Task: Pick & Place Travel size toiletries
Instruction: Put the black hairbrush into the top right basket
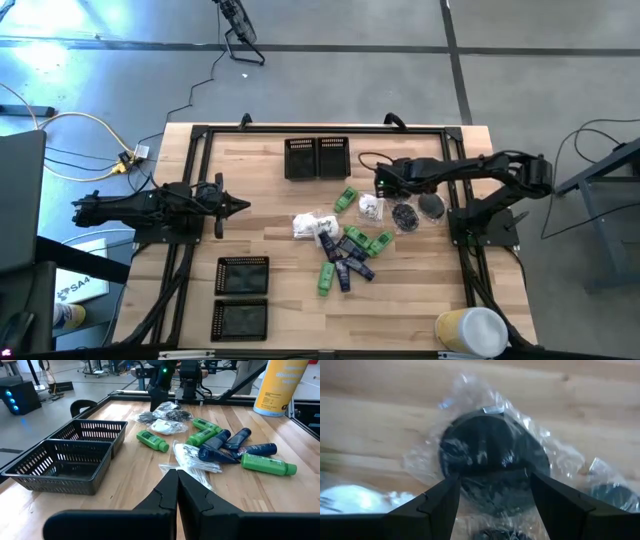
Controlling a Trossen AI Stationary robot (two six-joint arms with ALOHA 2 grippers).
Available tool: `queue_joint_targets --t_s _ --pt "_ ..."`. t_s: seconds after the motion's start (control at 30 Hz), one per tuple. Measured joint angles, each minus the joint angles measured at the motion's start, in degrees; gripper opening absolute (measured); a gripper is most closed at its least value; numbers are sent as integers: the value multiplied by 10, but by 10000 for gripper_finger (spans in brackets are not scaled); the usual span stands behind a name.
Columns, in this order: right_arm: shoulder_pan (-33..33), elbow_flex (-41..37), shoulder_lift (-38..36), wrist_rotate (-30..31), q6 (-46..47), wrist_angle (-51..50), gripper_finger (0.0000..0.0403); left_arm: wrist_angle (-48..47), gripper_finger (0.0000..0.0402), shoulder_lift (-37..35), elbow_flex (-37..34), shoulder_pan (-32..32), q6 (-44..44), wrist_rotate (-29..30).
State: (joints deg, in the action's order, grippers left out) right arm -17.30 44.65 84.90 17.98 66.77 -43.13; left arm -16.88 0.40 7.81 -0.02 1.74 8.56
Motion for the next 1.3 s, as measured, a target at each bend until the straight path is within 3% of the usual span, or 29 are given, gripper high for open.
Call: queue_joint_targets --t_s 0.2,0.67,0.9,1.17,1.3 --pt "8 -31 0 -32 43 -5 235 0 0 0 0 0 -4 2" --pt "31 -35 0 0 71 -25 235 -16 0 0 0 0 -4 2" --pt "35 -42 0 -19 33 26 235 -17 0 0 0 0 -4 2" --pt "29 -42 -32 -41 -7 -98 235 -17 0 0 0 0 -4 11" --pt "22 -42 -50 -58 -50 -95 235 -17 0 0 0 0 -3 30"
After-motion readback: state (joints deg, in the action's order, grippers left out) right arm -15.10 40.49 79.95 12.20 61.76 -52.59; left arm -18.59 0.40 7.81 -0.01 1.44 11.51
